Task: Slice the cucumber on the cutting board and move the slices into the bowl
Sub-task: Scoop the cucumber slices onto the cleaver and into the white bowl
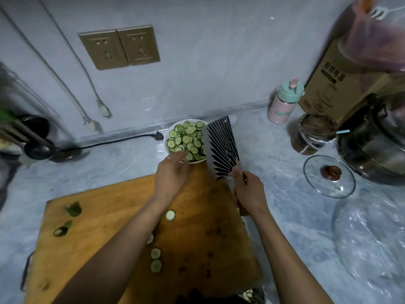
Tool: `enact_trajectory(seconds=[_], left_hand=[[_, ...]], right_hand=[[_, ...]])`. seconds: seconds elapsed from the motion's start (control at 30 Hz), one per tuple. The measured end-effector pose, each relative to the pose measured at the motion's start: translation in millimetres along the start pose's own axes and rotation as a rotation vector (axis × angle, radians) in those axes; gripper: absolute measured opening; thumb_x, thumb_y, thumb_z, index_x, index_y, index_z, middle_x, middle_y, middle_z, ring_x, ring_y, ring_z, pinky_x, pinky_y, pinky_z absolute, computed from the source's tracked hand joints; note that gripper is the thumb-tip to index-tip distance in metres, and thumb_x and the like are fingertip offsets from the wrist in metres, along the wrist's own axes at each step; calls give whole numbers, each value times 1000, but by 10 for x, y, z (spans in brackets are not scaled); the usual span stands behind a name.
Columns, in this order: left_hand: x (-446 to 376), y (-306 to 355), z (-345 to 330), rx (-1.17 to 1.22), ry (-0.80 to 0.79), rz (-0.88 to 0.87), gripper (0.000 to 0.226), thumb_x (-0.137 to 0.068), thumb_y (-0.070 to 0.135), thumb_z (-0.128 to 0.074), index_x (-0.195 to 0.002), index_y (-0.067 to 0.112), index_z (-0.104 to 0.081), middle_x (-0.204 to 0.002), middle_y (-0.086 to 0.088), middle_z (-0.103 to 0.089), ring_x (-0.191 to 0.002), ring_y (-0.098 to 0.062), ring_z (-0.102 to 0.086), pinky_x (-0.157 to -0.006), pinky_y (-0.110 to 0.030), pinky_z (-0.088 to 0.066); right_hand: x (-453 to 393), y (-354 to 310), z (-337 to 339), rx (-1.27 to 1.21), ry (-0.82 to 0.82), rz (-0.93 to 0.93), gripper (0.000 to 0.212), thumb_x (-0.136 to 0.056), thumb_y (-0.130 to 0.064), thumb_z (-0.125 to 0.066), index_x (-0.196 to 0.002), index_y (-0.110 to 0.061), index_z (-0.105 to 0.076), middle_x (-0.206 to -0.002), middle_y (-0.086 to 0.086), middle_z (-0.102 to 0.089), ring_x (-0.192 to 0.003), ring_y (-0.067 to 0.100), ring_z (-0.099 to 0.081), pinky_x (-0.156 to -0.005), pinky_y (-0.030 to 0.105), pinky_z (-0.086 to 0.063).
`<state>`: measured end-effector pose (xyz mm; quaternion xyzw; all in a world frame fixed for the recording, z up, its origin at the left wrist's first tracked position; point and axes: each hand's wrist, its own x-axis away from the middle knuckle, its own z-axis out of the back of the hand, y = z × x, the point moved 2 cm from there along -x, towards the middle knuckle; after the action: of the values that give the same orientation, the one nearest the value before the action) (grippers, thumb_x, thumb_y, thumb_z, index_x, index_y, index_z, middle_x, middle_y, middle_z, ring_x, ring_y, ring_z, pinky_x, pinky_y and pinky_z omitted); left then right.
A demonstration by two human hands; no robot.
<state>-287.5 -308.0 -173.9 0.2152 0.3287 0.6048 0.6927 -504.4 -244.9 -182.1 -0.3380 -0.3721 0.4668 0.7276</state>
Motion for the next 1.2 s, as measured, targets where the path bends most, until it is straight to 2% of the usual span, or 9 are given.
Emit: enact_trajectory(seconds=[0.13, 0.27, 0.37, 0.43, 0.83, 0.97, 1.03, 1.1, 1.2], left_hand=[[949, -289, 247, 39, 114, 71, 28, -93, 17, -60, -119, 11, -69, -122, -4, -67, -113, -18, -60, -100, -25, -43], [1680, -536, 303, 35, 246, 235, 33, -94, 19, -62, -127, 13, -64, -136, -3, -54, -128, -15, -44, -98, -1, -27], [1986, -718, 221, -30, 222, 323, 46, -95, 36, -55, -135, 13, -57, -146, -12, -45, -136, -29, -37, -113, -32, -31], [2108, -773, 135, -35, 212, 387, 56, -93, 45, -48, -139, 13, -52, -150, -13, -38, -139, -31, -31, -114, -44, -30], [1821, -647, -209, 79, 330, 545, 61, -97, 46, -35, -146, 10, -41, -154, -12, -35, -143, -28, -28, -116, -42, -29], [1615, -546, -315, 251, 375, 526, 55, -101, 41, -33, -136, 4, -52, -143, -14, -49, -136, -29, -40, -113, -43, -33], [1584, -474, -328, 385, 474, 490, 40, -102, 35, -33, -112, 14, -65, -119, -4, -62, -120, -26, -52, -104, -45, -42], [1556, -386, -255, 640, 582, 587, 31, -104, 29, -33, -103, 28, -65, -103, 10, -63, -105, -15, -58, -94, -33, -48], [1459, -389, -166, 1021, 630, 774, 37, -106, 27, -32, -114, 14, -66, -114, 0, -67, -102, -9, -63, -82, -14, -48]], right_hand=[[482, 178, -48, -43, -51, 28, 59, -96, -59, -40, -70, -9, -55, -53, 1, -57, -46, 18, -60, -51, 34, -50], [894, 420, -124, -14, -155, 52, 53, -99, -54, -43, -66, -13, -51, -51, 1, -55, -42, 16, -56, -47, 30, -47], [1068, 577, -188, 26, -219, 38, 51, -100, -51, -43, -70, -12, -55, -53, -2, -54, -41, 5, -51, -44, 16, -40], [1119, 634, -220, 16, -254, 18, 51, -100, -52, -44, -69, -13, -53, -53, -2, -55, -41, 6, -52, -44, 18, -40], [1308, 771, -584, 82, -414, 88, 57, -99, -57, -40, -63, -15, -53, -48, -1, -57, -43, 11, -55, -49, 27, -45], [1447, 727, -700, 81, -476, 100, 58, -101, -52, -42, -70, -5, -55, -56, 5, -60, -44, 12, -55, -48, 27, -46], [1474, 709, -732, 62, -490, 93, 57, -101, -51, -44, -71, -2, -53, -58, 7, -57, -44, 11, -53, -49, 30, -45], [1474, 685, -709, 12, -503, 41, 55, -100, -51, -45, -72, -5, -54, -57, 5, -56, -44, 12, -52, -45, 27, -42], [1438, 664, -614, -58, -518, -38, 56, -100, -51, -46, -78, -1, -57, -57, 4, -58, -41, 16, -51, -43, 24, -40]])
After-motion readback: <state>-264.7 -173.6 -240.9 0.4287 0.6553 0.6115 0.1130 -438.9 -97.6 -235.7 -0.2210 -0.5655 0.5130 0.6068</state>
